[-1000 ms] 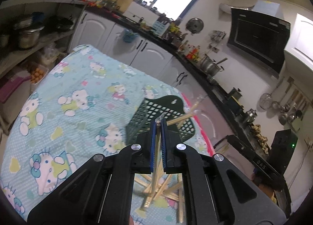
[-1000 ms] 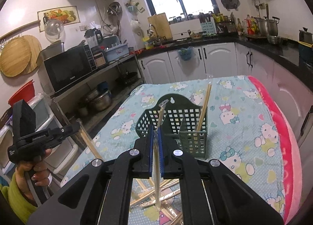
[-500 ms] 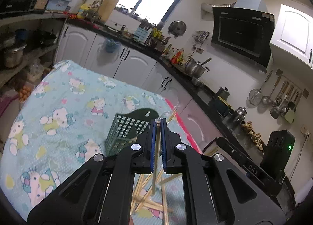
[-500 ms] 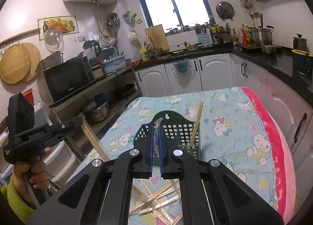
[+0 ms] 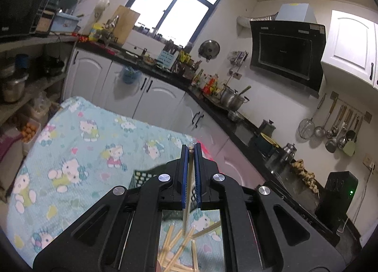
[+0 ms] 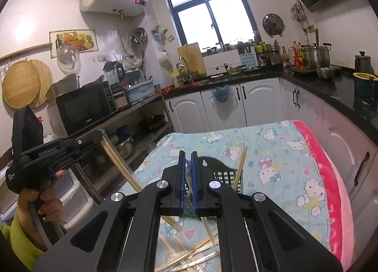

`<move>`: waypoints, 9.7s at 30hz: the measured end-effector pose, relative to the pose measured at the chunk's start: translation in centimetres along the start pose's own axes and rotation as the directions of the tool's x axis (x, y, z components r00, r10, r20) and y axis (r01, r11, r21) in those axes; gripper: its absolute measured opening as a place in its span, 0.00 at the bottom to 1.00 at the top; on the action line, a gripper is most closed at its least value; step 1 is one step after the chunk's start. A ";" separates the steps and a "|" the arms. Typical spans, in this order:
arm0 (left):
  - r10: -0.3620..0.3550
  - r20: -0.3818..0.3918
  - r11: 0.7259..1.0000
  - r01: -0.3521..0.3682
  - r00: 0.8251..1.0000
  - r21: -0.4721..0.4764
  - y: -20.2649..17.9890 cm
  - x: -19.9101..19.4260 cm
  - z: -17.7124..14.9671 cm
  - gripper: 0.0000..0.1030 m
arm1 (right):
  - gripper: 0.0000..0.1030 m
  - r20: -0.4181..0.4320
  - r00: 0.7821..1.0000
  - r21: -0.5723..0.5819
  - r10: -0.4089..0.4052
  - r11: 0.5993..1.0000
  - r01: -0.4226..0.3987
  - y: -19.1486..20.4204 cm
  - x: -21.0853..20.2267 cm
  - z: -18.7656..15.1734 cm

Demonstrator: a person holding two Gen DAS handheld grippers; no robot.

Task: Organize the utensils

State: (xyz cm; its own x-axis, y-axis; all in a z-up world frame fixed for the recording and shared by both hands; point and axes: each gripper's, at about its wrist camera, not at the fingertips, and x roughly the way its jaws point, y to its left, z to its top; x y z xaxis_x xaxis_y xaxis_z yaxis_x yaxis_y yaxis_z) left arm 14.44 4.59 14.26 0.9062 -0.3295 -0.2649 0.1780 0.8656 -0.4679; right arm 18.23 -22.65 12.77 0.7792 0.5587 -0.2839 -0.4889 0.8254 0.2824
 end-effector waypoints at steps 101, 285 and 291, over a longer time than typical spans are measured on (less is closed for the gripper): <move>0.146 -0.022 0.987 -0.147 0.989 -0.058 4.3 3.2 -3.7 0.90 | 0.70 -0.031 0.989 -0.017 -0.143 0.990 0.142 -2.5 4.5 -1.1; -0.058 -0.316 0.998 0.065 0.947 0.010 5.4 -0.7 -15.0 0.03 | 0.05 -0.208 0.969 -0.058 -0.134 0.991 0.124 -3.0 5.8 -8.5; -0.054 -0.258 0.996 0.070 0.965 0.053 4.3 -2.2 -13.2 0.03 | 0.05 -0.163 0.981 -0.073 -0.108 0.993 0.097 -1.7 4.4 -7.3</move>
State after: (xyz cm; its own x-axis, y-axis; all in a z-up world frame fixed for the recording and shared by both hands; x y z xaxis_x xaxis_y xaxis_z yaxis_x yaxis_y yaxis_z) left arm 8.18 4.06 1.68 0.7654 -0.4621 -0.4479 0.2614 0.8592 -0.4397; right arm 19.58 -21.01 4.32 0.7531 0.4720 -0.4583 -0.4380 0.8795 0.1861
